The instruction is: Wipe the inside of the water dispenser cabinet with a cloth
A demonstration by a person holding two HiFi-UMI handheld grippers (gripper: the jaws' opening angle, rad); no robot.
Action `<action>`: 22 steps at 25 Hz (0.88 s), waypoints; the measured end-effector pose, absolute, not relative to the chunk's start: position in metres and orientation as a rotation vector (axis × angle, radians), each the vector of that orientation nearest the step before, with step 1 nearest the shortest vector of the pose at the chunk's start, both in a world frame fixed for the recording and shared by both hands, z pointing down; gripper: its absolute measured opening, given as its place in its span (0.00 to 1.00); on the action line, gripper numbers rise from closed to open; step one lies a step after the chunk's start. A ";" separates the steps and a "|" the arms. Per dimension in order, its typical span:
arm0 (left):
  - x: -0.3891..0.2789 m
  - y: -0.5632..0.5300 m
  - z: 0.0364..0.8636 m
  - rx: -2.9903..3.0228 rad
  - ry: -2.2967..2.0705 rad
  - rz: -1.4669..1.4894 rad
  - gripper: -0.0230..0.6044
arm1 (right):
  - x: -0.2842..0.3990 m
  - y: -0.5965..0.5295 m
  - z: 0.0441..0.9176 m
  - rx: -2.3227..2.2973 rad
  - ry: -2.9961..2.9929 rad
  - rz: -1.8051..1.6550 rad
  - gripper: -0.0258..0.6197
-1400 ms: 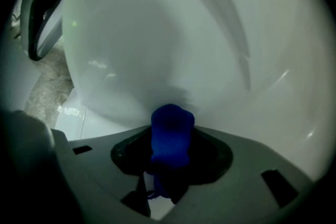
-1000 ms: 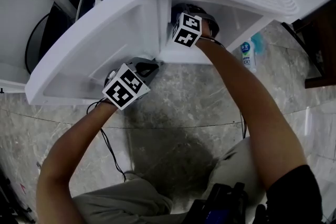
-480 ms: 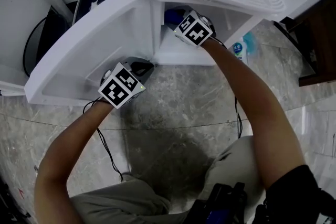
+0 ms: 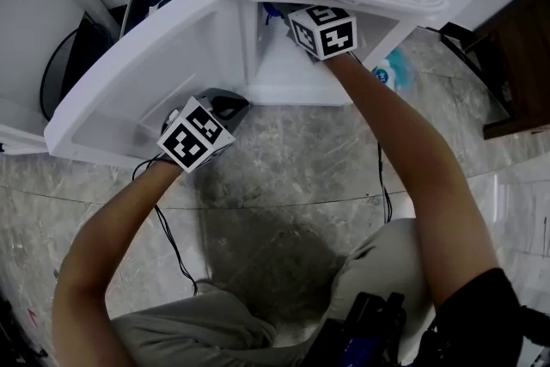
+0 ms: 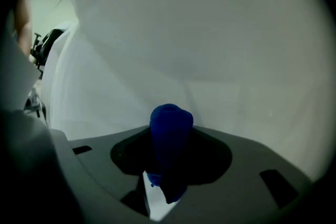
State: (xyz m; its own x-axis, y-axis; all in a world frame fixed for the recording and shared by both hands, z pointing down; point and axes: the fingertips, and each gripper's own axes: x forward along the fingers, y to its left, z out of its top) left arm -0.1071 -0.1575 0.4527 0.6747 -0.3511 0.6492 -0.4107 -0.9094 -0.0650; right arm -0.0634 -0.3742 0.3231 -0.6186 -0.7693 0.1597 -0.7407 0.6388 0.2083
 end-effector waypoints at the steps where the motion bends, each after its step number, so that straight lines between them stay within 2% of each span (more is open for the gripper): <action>1: -0.108 -0.157 0.452 2.794 -0.641 1.061 0.05 | -0.066 -0.372 0.317 1.252 -2.654 -0.171 0.27; 9: -0.105 -0.157 0.447 2.806 -0.641 1.058 0.05 | -0.067 -0.354 0.254 1.524 -2.825 -0.274 0.27; 16: -0.111 -0.152 0.458 2.779 -0.632 1.078 0.05 | -0.067 -0.361 0.254 1.575 -2.801 -0.399 0.27; 22: -0.125 -0.148 0.464 2.750 -0.649 1.093 0.05 | -0.064 -0.388 0.252 1.697 -2.790 -0.339 0.27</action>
